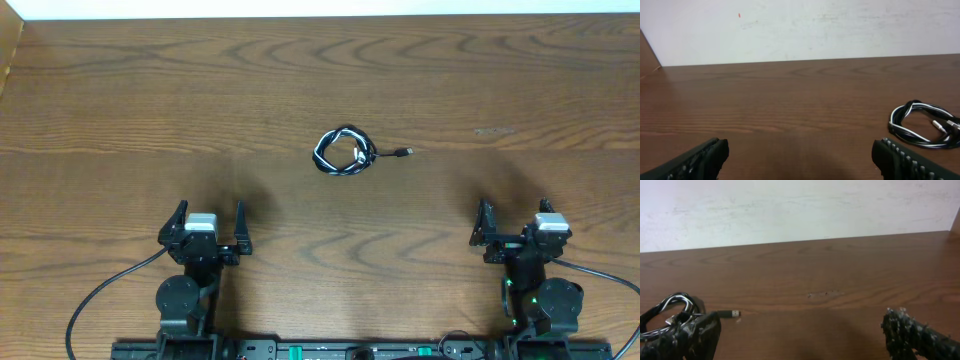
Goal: Untangle cables
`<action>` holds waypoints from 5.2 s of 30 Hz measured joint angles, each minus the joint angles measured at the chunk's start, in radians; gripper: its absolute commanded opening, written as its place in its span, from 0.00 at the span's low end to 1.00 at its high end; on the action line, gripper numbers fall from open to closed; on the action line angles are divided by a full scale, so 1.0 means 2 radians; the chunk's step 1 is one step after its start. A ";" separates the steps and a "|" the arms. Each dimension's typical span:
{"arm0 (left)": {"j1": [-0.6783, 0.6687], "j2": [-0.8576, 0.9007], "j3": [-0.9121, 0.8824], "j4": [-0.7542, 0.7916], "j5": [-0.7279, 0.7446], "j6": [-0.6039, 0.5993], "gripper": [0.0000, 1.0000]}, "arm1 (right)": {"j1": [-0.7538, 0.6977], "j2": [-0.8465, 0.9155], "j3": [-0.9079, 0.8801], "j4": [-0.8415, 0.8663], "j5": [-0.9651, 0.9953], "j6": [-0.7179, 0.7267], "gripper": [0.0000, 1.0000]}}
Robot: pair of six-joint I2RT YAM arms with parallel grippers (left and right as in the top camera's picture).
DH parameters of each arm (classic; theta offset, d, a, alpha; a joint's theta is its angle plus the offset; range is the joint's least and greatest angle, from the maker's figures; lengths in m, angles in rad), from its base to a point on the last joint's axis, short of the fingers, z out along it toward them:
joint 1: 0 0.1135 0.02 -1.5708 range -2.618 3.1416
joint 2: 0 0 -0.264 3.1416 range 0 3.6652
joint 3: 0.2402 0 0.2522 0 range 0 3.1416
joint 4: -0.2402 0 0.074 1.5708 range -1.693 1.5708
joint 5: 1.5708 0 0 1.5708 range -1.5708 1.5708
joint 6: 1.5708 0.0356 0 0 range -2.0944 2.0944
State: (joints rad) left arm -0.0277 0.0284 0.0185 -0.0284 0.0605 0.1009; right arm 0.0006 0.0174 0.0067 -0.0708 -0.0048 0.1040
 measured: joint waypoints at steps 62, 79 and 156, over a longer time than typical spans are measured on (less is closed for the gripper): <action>0.000 0.003 0.000 0.002 0.000 0.000 0.97 | 0.000 0.000 0.000 0.000 -0.003 0.000 0.99; 0.000 0.016 0.085 -0.052 0.001 -0.009 0.97 | 0.000 0.000 0.056 -0.026 -0.048 0.015 0.99; -0.156 1.046 0.769 -0.356 0.085 -0.227 0.44 | 0.031 0.766 0.578 -0.275 -0.255 0.027 0.71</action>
State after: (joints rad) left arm -0.3405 2.1208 1.5566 -0.7406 0.2314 -0.3538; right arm 0.0624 1.5497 1.1622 -0.6216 -0.5140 0.1577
